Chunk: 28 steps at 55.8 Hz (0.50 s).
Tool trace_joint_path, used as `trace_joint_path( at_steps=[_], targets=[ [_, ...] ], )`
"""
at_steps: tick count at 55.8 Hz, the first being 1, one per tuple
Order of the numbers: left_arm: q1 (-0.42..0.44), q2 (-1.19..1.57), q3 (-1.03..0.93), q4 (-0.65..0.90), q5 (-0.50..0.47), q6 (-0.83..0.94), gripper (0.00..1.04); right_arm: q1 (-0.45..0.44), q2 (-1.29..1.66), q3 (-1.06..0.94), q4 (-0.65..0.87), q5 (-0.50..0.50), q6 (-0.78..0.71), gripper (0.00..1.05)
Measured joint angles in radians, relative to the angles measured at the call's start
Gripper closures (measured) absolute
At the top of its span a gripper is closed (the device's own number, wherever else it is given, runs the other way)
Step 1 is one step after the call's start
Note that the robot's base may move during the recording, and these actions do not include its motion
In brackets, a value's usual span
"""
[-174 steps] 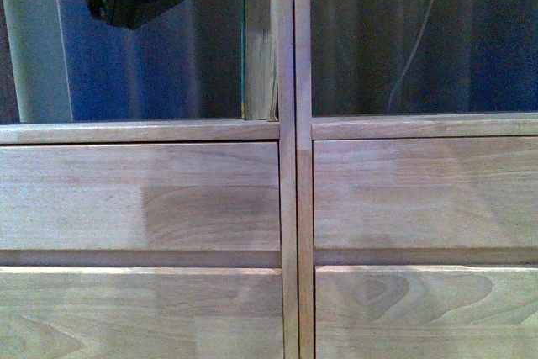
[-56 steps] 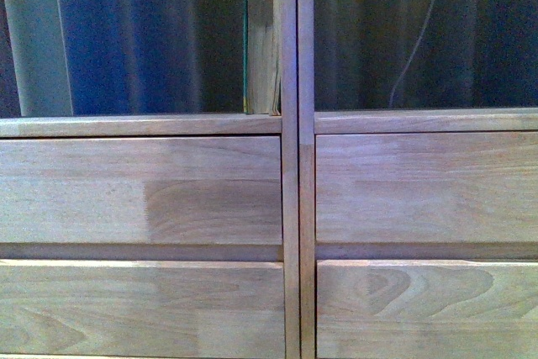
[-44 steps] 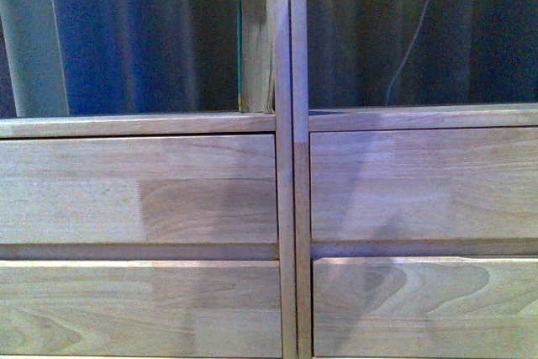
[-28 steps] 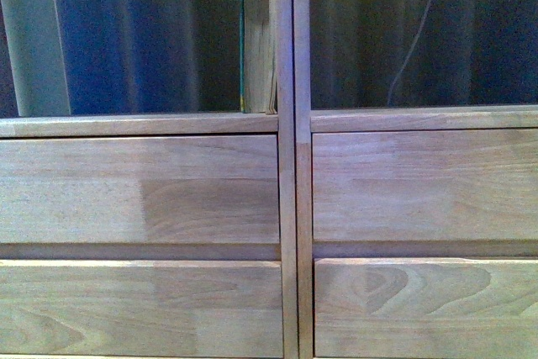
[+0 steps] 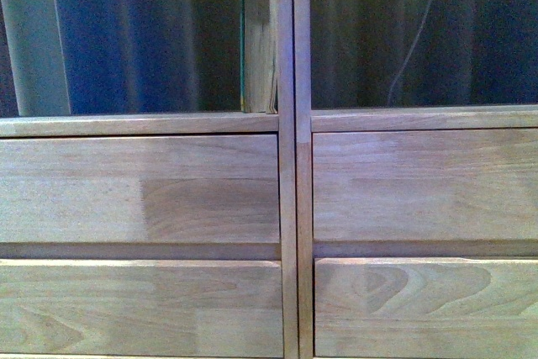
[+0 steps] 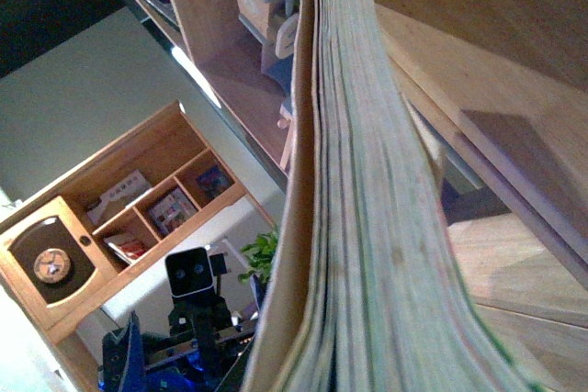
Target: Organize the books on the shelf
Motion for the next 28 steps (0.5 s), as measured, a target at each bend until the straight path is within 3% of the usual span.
trace_joint_path(
  at_steps=[19, 28],
  targets=[
    [0.022, -0.01, -0.009, 0.003, 0.009, -0.002, 0.07, 0.0, 0.0, 0.0, 0.0, 0.0, 0.0, 0.97],
    [-0.023, 0.002, 0.018, -0.071, 0.005, 0.036, 0.07, 0.0, 0.0, 0.0, 0.0, 0.0, 0.0, 0.97]
  ],
)
